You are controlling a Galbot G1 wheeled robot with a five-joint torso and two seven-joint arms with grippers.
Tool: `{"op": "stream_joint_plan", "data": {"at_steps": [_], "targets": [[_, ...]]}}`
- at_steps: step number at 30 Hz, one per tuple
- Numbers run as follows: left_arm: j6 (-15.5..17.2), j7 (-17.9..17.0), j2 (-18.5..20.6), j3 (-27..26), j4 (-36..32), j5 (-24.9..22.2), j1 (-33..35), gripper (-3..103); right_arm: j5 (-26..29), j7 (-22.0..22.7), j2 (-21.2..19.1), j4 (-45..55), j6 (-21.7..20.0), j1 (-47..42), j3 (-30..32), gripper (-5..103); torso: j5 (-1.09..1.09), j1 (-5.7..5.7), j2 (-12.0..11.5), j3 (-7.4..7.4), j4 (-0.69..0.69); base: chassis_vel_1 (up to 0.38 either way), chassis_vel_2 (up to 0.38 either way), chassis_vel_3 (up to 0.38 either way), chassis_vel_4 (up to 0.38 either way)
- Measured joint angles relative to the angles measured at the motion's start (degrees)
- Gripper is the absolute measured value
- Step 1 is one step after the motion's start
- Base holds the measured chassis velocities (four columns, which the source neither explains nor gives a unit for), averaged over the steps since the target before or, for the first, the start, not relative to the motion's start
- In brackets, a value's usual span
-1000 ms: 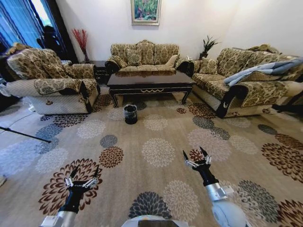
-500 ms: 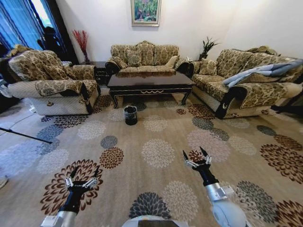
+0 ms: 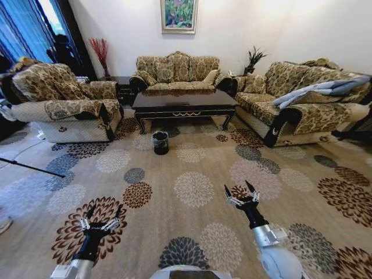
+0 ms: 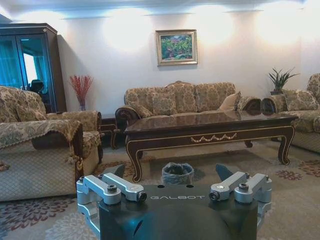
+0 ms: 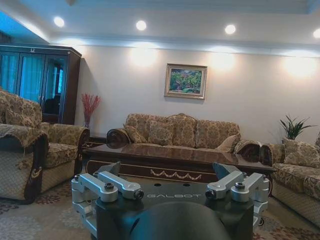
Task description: Move to the front of the table and pick up the trash from the floor, then place it into the trash bin.
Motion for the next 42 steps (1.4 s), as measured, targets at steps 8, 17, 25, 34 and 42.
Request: {"op": "stream_joint_plan", "data": {"at_steps": [8, 17, 25, 34, 42], "targets": [[0.0, 0.0, 0.0, 0.0, 0.0, 0.0, 0.0, 100, 0.0, 0.0, 0.0, 0.0, 0.0, 0.0, 0.0, 100, 0.00, 1.00, 2.3, 1.32, 0.00, 0.000, 0.000, 0.000, 0.000], [0.0, 0.0, 0.0, 0.0, 0.0, 0.0, 0.0, 100, 0.0, 0.0, 0.0, 0.0, 0.0, 0.0, 0.0, 100, 0.00, 1.90, 4.4, 2.45, 0.00, 0.000, 0.000, 0.000, 0.000], [0.0, 0.0, 0.0, 0.0, 0.0, 0.0, 0.0, 100, 0.0, 0.0, 0.0, 0.0, 0.0, 0.0, 0.0, 100, 0.00, 2.95, 6.8, 3.84, 0.00, 0.000, 0.000, 0.000, 0.000], [0.0, 0.0, 0.0, 0.0, 0.0, 0.0, 0.0, 100, 0.0, 0.0, 0.0, 0.0, 0.0, 0.0, 0.0, 100, 0.00, 4.06, 9.2, 5.16, 0.00, 0.000, 0.000, 0.000, 0.000], [0.0, 0.0, 0.0, 0.0, 0.0, 0.0, 0.0, 100, 0.0, 0.0, 0.0, 0.0, 0.0, 0.0, 0.0, 100, 0.00, 4.93, 11.3, 6.34, 0.00, 0.000, 0.000, 0.000, 0.000]]}}
